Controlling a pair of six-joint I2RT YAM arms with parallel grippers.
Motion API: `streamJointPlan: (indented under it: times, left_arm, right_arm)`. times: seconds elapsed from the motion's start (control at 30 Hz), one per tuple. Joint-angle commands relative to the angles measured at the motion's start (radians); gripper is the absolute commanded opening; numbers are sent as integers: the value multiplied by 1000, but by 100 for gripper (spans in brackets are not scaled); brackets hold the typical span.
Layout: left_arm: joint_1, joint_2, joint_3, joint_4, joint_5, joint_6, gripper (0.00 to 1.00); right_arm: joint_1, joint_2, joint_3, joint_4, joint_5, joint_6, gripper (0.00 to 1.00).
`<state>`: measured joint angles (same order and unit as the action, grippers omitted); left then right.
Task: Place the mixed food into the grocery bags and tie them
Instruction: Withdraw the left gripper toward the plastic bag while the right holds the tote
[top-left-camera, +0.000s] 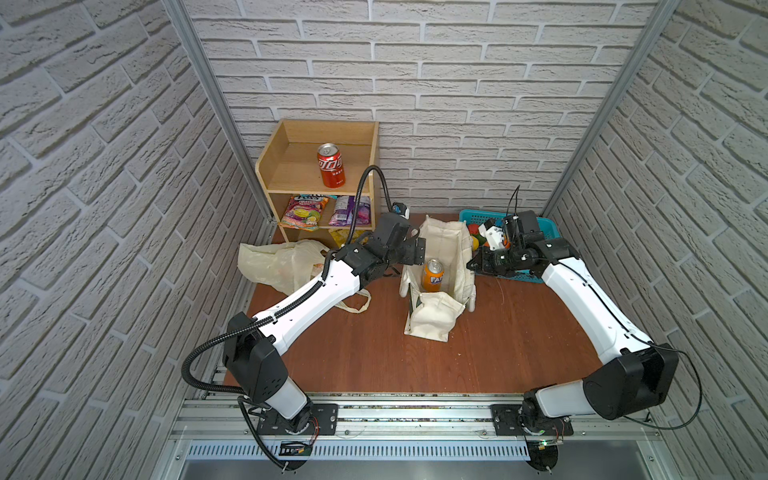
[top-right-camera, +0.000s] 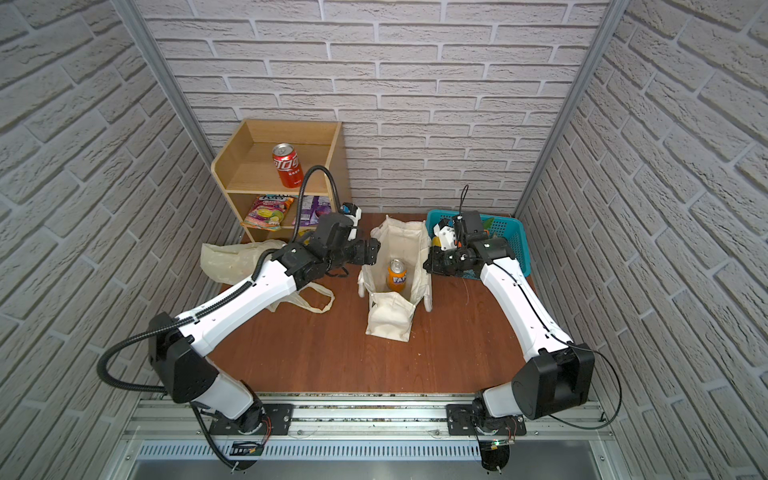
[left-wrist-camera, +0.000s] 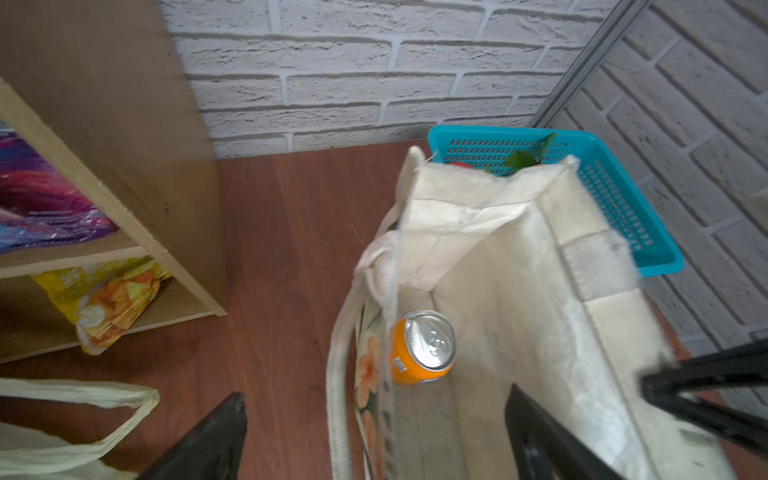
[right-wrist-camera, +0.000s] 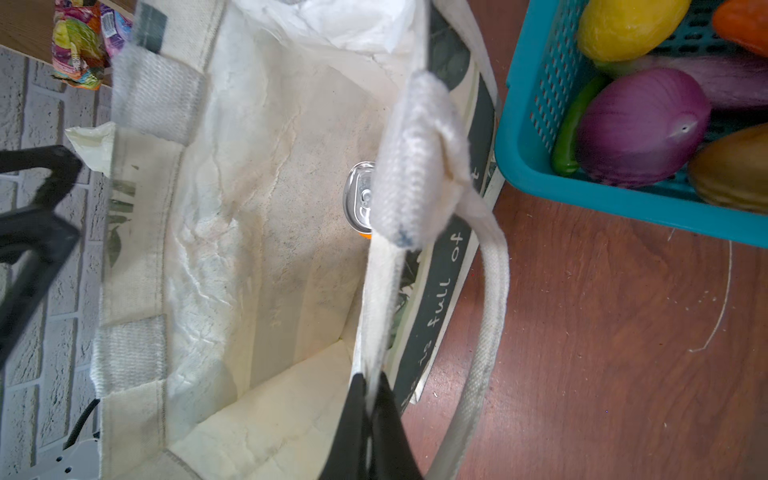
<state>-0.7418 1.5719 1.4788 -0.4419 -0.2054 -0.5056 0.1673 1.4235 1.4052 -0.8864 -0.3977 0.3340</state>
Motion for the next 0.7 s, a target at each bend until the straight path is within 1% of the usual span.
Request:
streamJointPlan:
  times: [0.0,0.17,0.27,0.33,0.37,0.43,0.5,0.53,0.57,0.63,0.67]
  left_arm:
    - [1,-53,-37,8,-46,17,97]
    - [8,-146,-118,6,-91,2,98]
    - [37,-235,-198,8,-107,-26,98]
    - [74,-301,-265,14,-111,-56,98]
    - [100,-334,-297,21,-105,-70,98]
    - [166,-407,-371,39,-83,-101,98]
    - [251,-469,-437,63,-43,-138,98]
    - [306,-497,-466,81,-8,-158,98]
    - [352,-516,-492,100,24,-174,98]
    - [449,-538,-527,135,99,-205,98]
    - [486,-539,-539,157,136,-220,98]
  right_arm:
    - [-2,-51,28,-22,-9,-18,6]
    - [-4,-71,18,-10,-1,-18,8]
    - [-3,-77,16,-9,-4,-14,10]
    - [-3,-78,14,-5,-9,-10,13]
    - [-3,-80,12,-1,-10,-9,15]
    - [-3,-83,11,3,-18,-5,23]
    - [-3,-88,10,4,-20,-1,32]
    - [-3,-92,9,7,-21,2,38]
    - [-3,-95,8,10,-23,3,42]
    - [-3,-105,3,16,-20,6,48]
    - [-3,-109,0,19,-20,8,49]
